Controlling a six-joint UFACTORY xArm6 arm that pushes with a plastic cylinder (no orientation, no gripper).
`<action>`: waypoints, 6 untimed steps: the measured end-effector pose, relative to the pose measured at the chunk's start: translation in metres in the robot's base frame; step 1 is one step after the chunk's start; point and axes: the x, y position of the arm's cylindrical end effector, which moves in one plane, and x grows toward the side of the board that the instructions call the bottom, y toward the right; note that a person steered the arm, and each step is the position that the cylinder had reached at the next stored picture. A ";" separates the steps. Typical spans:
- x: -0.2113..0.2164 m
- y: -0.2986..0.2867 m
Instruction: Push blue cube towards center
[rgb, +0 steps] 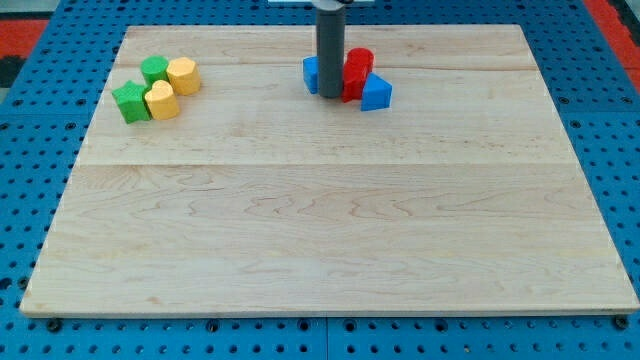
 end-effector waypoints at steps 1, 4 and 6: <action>-0.005 0.003; -0.022 -0.109; -0.059 -0.017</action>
